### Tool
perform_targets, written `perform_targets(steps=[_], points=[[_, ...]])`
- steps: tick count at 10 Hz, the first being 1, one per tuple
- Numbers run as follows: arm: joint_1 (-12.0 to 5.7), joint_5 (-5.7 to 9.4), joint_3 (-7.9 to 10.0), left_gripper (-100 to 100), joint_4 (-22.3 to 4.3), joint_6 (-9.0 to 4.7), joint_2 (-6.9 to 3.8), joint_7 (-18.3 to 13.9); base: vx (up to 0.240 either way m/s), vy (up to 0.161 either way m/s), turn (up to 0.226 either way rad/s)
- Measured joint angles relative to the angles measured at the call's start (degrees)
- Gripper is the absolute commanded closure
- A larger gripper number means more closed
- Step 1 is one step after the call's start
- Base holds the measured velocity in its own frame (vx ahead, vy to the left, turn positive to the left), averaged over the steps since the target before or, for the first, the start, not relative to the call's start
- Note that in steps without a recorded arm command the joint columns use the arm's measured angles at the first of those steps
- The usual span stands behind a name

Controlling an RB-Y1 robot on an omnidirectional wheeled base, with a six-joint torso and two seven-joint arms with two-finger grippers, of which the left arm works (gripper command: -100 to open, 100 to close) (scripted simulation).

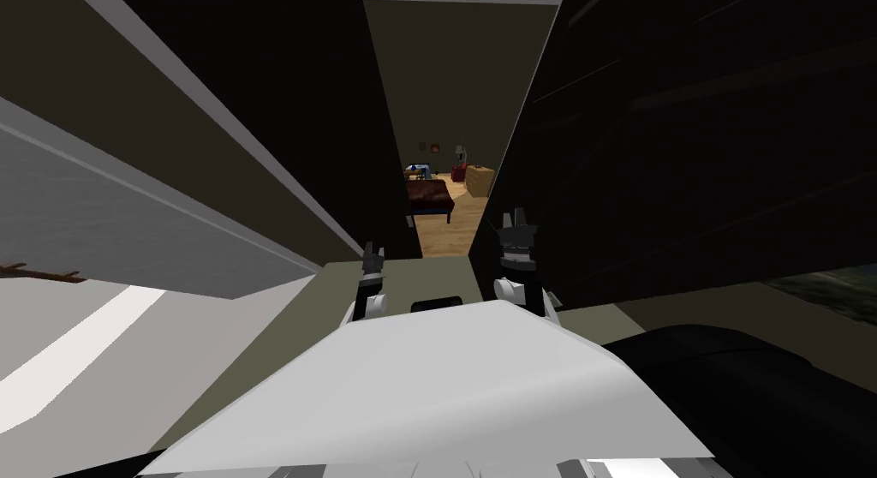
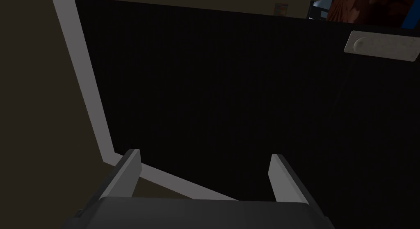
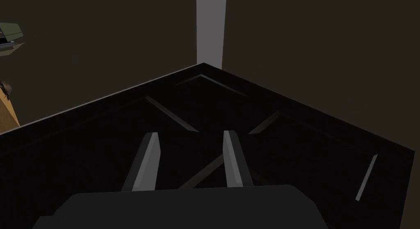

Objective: Pull the door open

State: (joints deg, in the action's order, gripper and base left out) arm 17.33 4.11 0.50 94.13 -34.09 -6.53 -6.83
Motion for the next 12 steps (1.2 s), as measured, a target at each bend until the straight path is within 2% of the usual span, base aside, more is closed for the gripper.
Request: perform_targets(steps=[4,12], points=[[-2.37,0.16,0.04,-100,-6.5,-1.32,-0.82,-0.1,0.098,-0.004,-0.044],[-5.71,0.39,-0.20,-100,-18.1,-4.21,-2.18,-0.5,0.100,-0.001,-0.043]])
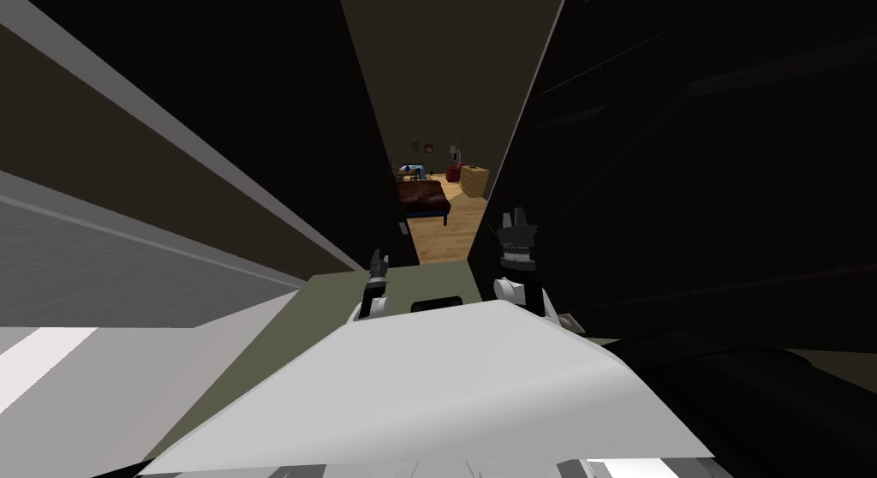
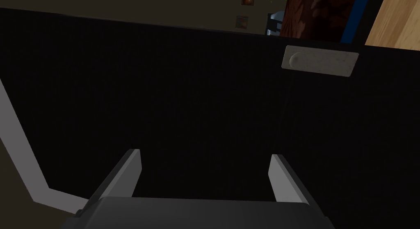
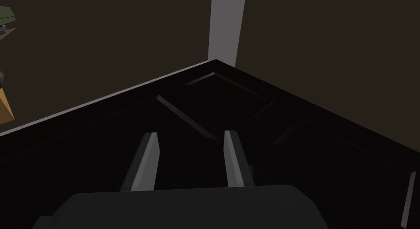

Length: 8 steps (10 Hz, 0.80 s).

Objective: Pull the door open

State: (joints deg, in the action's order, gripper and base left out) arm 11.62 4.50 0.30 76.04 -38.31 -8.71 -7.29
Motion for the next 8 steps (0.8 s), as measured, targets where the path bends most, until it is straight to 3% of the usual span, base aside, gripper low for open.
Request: perform_targets(steps=[8], points=[[-3.62,0.27,-0.08,-100,-10.8,-2.25,-1.19,-0.3,0.100,0.004,-0.039]])
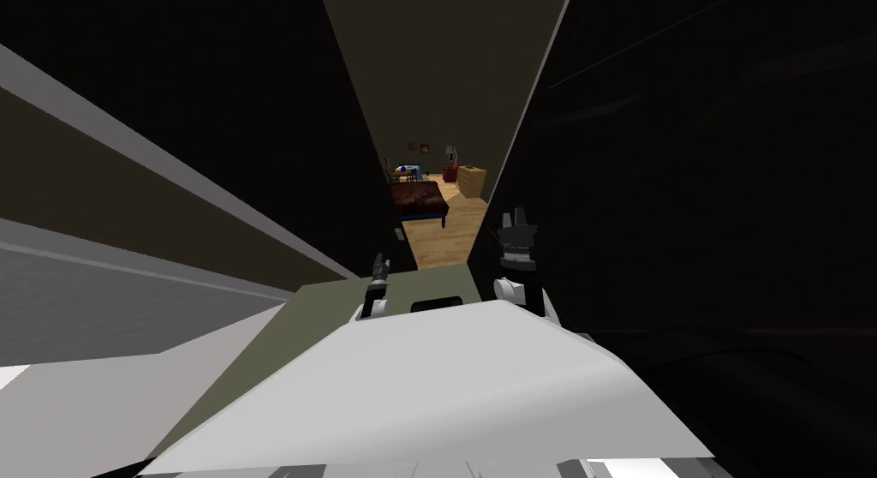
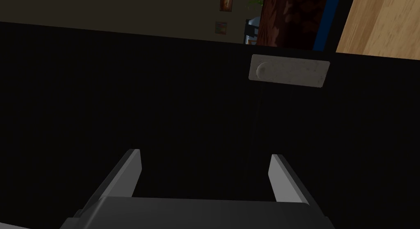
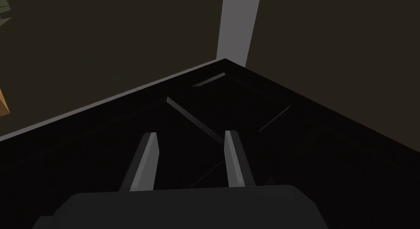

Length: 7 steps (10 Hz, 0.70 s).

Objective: Pull the door open

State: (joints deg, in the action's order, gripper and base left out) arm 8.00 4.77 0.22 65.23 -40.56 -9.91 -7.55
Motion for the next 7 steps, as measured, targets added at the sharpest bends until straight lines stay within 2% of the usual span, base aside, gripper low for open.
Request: perform_targets(steps=[4,7], points=[[-1.63,0.12,-0.05,-100,-5.2,-1.34,-0.54,-0.2,0.096,0.008,-0.035],[-2.70,0.19,-0.08,-100,-8.3,-1.84,-0.80,-0.2,0.101,0.008,-0.034]])
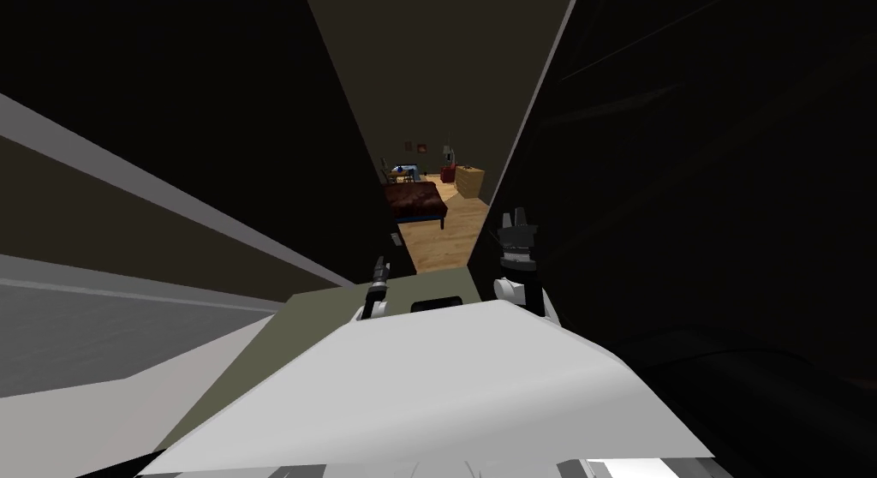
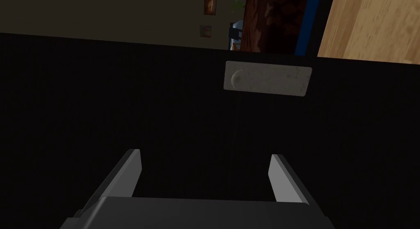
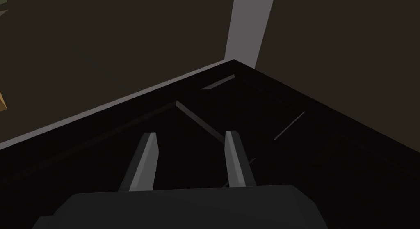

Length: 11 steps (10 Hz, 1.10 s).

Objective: Pull the door open

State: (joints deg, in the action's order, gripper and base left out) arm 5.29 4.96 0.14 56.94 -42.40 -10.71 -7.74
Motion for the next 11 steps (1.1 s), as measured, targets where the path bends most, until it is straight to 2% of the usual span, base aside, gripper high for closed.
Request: perform_targets(steps=[1,8,11], points=[[0.09,0.00,-0.06,-100,-0.5,-0.16,-0.11,-0.1,0.094,0.017,-0.020],[-2.96,0.22,-0.09,-100,-9.3,-2.27,-0.95,-0.4,0.108,0.012,-0.031],[-2.83,0.53,0.41,-100,-10.4,-3.19,-1.55,-0.8,0.183,-0.011,-0.092]])
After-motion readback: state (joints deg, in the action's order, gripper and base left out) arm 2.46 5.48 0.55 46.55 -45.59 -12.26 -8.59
